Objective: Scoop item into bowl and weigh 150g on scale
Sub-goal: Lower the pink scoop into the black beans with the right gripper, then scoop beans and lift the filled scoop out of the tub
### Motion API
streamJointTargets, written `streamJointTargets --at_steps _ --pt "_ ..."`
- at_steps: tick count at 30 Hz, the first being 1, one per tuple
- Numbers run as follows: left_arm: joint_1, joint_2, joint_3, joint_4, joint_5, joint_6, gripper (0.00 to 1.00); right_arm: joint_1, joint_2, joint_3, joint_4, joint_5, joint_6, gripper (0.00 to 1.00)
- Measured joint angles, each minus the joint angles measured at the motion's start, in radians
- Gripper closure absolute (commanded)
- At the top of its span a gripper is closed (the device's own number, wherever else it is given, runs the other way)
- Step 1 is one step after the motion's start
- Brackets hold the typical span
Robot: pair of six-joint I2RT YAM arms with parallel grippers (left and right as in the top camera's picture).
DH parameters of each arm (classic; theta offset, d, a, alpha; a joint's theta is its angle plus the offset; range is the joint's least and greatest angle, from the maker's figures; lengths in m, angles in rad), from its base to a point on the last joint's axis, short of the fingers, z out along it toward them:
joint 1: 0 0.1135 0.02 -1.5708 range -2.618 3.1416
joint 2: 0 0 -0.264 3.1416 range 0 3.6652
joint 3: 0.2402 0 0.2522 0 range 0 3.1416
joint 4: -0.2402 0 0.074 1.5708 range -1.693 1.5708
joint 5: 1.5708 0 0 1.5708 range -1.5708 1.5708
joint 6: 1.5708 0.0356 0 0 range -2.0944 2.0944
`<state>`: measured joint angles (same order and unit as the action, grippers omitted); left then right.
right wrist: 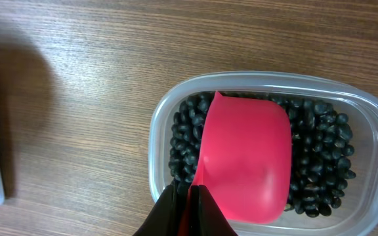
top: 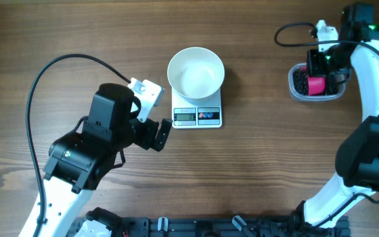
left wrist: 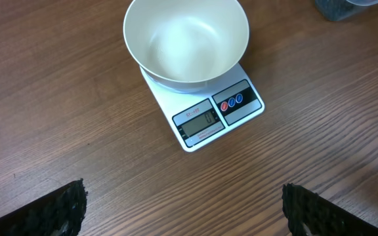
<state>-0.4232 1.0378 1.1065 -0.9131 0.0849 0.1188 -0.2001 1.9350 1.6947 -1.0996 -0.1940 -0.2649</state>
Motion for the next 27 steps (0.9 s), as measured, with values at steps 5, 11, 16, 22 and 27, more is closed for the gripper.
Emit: streamJointTargets --at_steps 5,11,16,22,27 --pt "0.000 0.000 0.000 0.000 0.000 0.000 0.00 -0.072 0.000 0.000 -0.003 -0.098 -0.033 0.96" --pt "0.000 0.000 0.000 0.000 0.000 0.000 0.00 -0.111 0.000 -0.014 -0.003 -0.174 -0.090 0.96" --pt "0.000 0.000 0.000 0.000 0.000 0.000 0.00 -0.123 -0.005 -0.044 0.018 -0.225 -0.105 0.96" --pt "0.000 0.000 0.000 0.000 0.000 0.000 0.00 -0.133 -0.005 -0.047 0.019 -0.241 -0.108 0.96" --pt "0.000 0.000 0.000 0.000 0.000 0.000 0.00 -0.181 -0.005 -0.053 0.019 -0.306 -0.108 0.96"
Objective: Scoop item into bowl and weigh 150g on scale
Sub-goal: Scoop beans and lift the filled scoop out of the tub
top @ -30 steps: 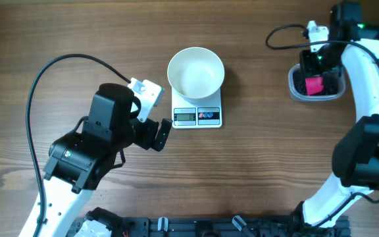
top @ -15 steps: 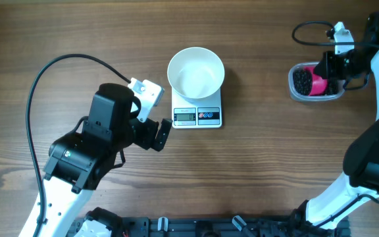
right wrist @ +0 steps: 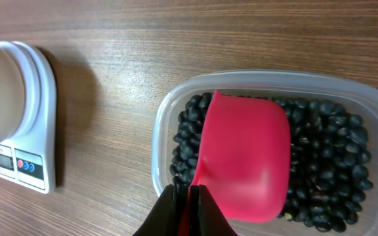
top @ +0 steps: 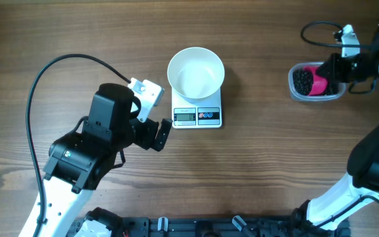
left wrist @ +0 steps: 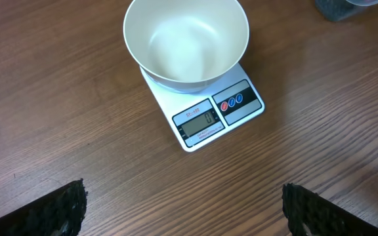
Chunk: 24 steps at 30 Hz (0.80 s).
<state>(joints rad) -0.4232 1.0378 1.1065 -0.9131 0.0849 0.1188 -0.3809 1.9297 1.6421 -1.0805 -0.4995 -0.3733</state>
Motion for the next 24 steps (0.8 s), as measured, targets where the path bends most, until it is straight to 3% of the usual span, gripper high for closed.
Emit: streamJointTargets --at_steps 24 --pt "0.000 0.000 0.000 0.000 0.000 0.000 0.00 -0.121 0.000 -0.057 0.050 -0.187 -0.052 0.96"
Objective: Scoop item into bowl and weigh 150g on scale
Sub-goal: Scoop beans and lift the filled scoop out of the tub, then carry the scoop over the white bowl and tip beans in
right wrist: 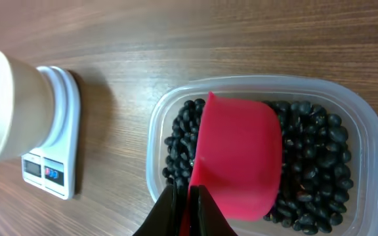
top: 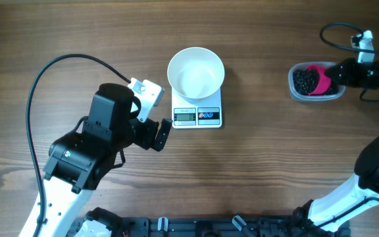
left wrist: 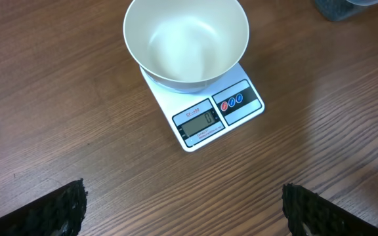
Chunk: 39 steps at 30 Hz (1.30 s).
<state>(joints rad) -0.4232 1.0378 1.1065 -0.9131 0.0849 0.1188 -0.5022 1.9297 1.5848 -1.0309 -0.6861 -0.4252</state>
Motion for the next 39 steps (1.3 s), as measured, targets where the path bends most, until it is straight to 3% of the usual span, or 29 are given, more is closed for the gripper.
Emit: streamJointTargets --at_steps 14,32,36,39 --pt "0.000 0.000 0.000 0.000 0.000 0.000 0.00 -0.144 0.000 -0.006 -0.013 -0.191 -0.023 0.96" --pt "0.000 0.000 0.000 0.000 0.000 0.000 0.00 -0.177 0.000 -0.006 -0.081 -0.489 0.048 0.96" --pt "0.000 0.000 0.000 0.000 0.000 0.000 0.00 -0.125 0.000 -0.006 -0.075 -0.547 0.082 0.96" --pt "0.000 0.000 0.000 0.000 0.000 0.000 0.00 0.050 0.000 -0.010 0.042 -0.585 0.150 0.96"
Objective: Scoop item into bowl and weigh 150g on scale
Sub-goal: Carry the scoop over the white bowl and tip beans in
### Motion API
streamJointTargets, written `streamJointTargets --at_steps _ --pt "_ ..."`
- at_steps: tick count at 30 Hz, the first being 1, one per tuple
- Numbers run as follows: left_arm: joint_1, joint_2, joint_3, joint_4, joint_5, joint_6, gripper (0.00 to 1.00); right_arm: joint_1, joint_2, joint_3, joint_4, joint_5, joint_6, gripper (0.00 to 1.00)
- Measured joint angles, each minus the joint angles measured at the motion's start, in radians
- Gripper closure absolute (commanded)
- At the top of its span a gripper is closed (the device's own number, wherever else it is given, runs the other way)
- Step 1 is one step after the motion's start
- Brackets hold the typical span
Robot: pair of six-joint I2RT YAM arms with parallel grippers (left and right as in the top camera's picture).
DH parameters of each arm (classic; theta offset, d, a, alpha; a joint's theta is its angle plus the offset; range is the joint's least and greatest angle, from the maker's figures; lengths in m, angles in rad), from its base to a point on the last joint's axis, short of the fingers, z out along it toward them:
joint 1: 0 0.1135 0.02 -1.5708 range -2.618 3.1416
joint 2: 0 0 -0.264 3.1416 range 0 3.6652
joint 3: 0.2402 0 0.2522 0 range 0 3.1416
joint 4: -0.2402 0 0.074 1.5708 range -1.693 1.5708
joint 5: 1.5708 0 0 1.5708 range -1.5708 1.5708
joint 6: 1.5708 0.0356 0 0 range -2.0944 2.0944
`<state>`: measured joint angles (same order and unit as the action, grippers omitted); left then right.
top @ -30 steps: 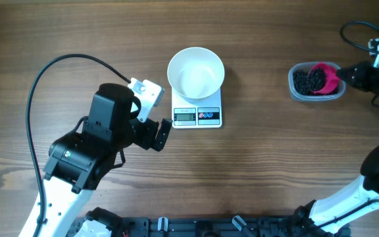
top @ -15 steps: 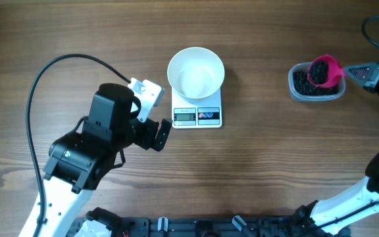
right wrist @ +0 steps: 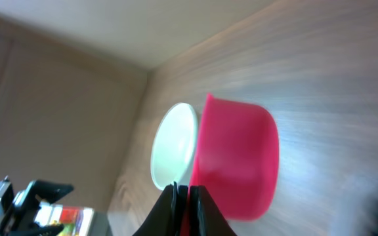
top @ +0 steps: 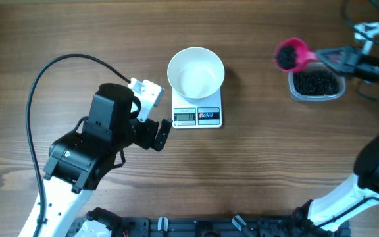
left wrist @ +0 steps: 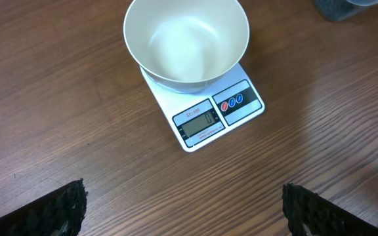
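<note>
A white bowl (top: 195, 72) sits empty on a white digital scale (top: 197, 116). My right gripper (top: 334, 57) is shut on the handle of a pink scoop (top: 288, 54) holding black beans, lifted left of the clear bean container (top: 316, 84). In the right wrist view the pink scoop (right wrist: 238, 157) fills the middle, with the bowl (right wrist: 174, 144) beyond it. My left gripper (left wrist: 182, 210) stands open over bare table near the scale (left wrist: 205, 113); the bowl (left wrist: 186, 40) is ahead of it.
A black cable (top: 58, 72) loops over the table left of the scale. The left arm's body (top: 97, 141) takes up the lower left. The right arm (top: 374, 164) runs along the right edge.
My right gripper has lifted the pink scoop out of the bean container; it now hangs left of the container with beans inside. The left arm is unchanged.
The pink scoop lay in the beans with my right gripper shut on its handle, and the arm reached further right at each moment. Now the scoop is out, loaded with beans, between container and bowl. The left gripper stayed open by the scale.
</note>
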<state>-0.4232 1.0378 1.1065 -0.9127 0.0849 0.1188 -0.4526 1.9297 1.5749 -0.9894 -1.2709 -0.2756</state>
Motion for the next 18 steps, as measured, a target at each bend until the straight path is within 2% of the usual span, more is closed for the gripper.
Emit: streamJointTargets --at_steps 3,8,9,14,18 --pt "0.000 0.000 0.000 -0.002 0.000 0.000 0.00 0.183 0.000 -0.005 0.245 -0.058 0.176 0.96" --pt "0.000 0.000 0.000 0.000 0.000 0.000 0.00 0.414 0.000 -0.012 0.748 -0.087 0.486 0.96" --pt "0.000 0.000 0.000 0.000 0.000 0.000 0.00 0.450 0.000 -0.012 0.789 -0.082 0.518 0.96" --pt "0.000 0.000 0.000 -0.001 0.000 0.000 0.00 0.555 0.000 -0.012 0.768 0.001 0.507 0.96" --pt "0.000 0.000 0.000 -0.001 0.000 0.000 0.00 0.562 0.000 -0.011 0.629 0.097 0.372 0.96"
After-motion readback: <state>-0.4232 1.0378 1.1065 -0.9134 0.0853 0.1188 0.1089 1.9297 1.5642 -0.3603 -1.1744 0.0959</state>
